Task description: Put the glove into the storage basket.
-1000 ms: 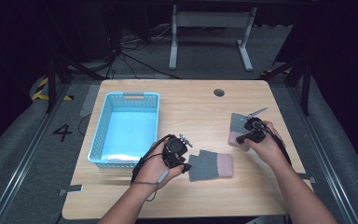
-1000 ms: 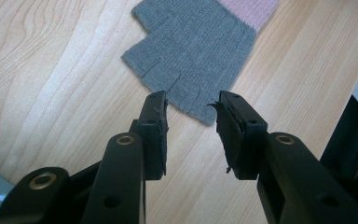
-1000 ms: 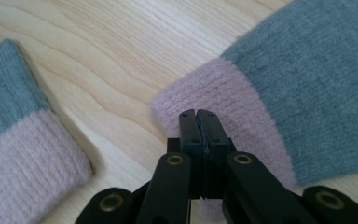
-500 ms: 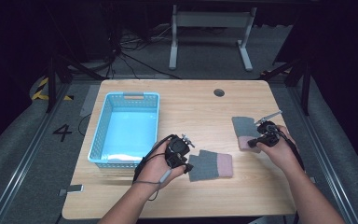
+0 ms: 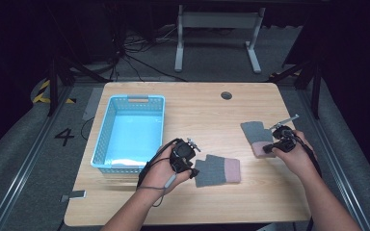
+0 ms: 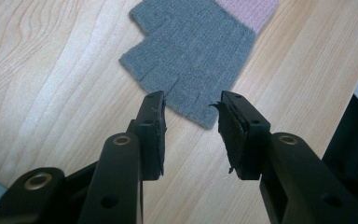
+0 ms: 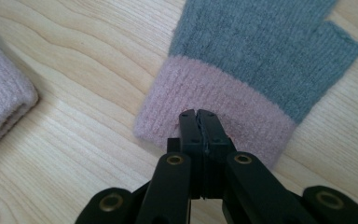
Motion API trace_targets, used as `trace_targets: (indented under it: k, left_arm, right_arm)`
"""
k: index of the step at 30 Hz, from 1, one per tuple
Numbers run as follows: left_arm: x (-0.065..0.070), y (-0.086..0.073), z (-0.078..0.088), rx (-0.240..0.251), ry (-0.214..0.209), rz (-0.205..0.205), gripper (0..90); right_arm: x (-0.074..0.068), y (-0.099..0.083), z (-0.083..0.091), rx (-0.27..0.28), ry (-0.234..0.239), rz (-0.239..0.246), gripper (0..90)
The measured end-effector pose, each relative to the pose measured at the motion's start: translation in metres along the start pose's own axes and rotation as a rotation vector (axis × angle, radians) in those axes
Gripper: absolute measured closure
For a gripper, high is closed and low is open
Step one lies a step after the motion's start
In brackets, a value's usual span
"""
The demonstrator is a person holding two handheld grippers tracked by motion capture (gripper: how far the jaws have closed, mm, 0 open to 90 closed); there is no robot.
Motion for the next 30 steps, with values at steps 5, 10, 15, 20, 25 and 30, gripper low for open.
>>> trace_targets:
  k: [5, 10, 15, 20, 25, 30]
  left_arm:
    - [0.0, 0.0, 0.0, 0.001, 0.004, 0.002, 61.8]
    - [0.0, 0.0, 0.001, 0.003, 0.002, 0.002, 61.8]
    - [-0.001, 0.0, 0.002, 0.006, 0.001, 0.004, 61.7]
    - [0.0, 0.0, 0.003, 0.008, 0.004, 0.004, 61.5]
    - [-0.002, 0.0, 0.006, 0.015, 0.007, 0.008, 61.2]
    - [-0.002, 0.0, 0.009, 0.022, 0.008, 0.012, 60.9]
  right_arm:
    - [0.002, -0.002, 0.002, 0.003, 0.001, -0.01, 90.0]
    - [0.002, -0.002, 0.002, 0.0, -0.005, -0.009, 90.0]
    - [-0.001, 0.003, 0.005, 0.03, 0.017, -0.029, 90.0]
    - [-0.008, 0.012, 0.013, 0.059, 0.01, -0.017, 87.7]
    - [-0.011, 0.023, 0.018, 0.078, -0.016, -0.019, 81.2]
    - [-0.008, 0.032, 0.019, 0.087, -0.06, -0.059, 71.6]
Point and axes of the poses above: each handheld gripper's, and its own axes: z roughly backward along the jaws, y roughly out of its top, x roughly to its right, the point moved 6 cm from there along -z, roughly forward along the jaws, and after that the axes turned 14 degrees about x, right-handed, at the moved point
